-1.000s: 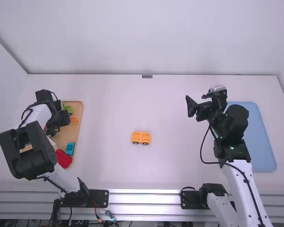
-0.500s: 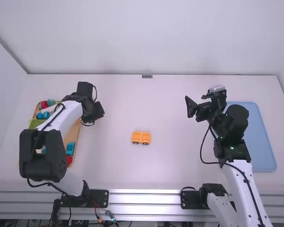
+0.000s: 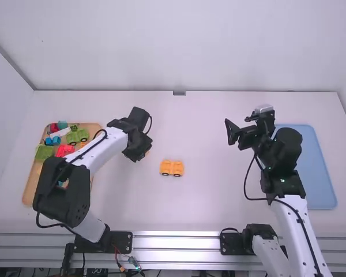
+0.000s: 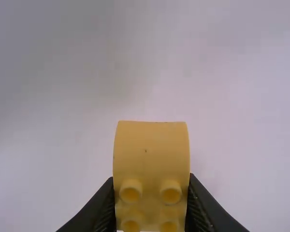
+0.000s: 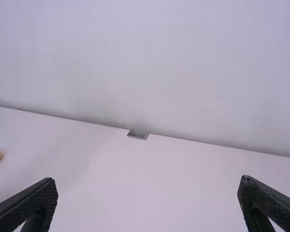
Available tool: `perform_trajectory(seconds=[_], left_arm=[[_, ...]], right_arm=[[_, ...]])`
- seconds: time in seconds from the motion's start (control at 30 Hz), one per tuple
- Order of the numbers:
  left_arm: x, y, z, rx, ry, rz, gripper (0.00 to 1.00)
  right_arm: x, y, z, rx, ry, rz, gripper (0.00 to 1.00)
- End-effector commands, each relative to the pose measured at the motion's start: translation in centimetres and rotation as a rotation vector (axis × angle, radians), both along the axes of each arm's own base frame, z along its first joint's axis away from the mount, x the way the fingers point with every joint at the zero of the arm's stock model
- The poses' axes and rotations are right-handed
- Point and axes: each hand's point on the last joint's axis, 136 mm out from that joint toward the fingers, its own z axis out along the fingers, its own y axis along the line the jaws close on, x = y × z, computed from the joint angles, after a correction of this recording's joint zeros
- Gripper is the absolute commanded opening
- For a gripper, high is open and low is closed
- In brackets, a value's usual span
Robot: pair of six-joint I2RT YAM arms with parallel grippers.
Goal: Assemble lego blocks to make yellow taxi
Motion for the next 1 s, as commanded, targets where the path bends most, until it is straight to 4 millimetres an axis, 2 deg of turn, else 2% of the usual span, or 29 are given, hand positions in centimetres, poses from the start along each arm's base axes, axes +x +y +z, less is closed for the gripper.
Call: perform_trajectory(seconds=[0.0, 0.13, 0.23, 0.47, 0.63, 0.97], left_arm=[[0.0, 0.6, -0.1, 0.028, -0.009, 0.174, 0.02], [-0.2, 0.2, -1.8, 0.057, 0.019, 0.238, 0.02], [-1.0, 0.0, -3.7, 0.044, 0.099, 0.313, 0.02], [-1.6, -0.2, -4.9, 0.025, 0.149, 0.427, 0.02], [-2.3, -0.7, -6.0, 0.011, 0.205, 0.447, 0.02], [-2.4, -0.9, -6.5, -0.009, 0.213, 0.489, 0.02]], right_arm=[[0.1, 0.1, 1.8, 0.005, -0.036, 0.006, 0.99], [0.1, 0.2, 1.8, 0.005, -0.036, 0.008, 0.99], [0.0, 0.5, 1.7, 0.005, -0.032, 0.017, 0.99], [0.0, 0.5, 1.6, 0.005, -0.027, 0.019, 0.99], [-0.1, 0.5, 1.4, 0.005, -0.022, 0.019, 0.99], [-0.1, 0.5, 1.2, 0.005, -0.011, 0.019, 0.98]])
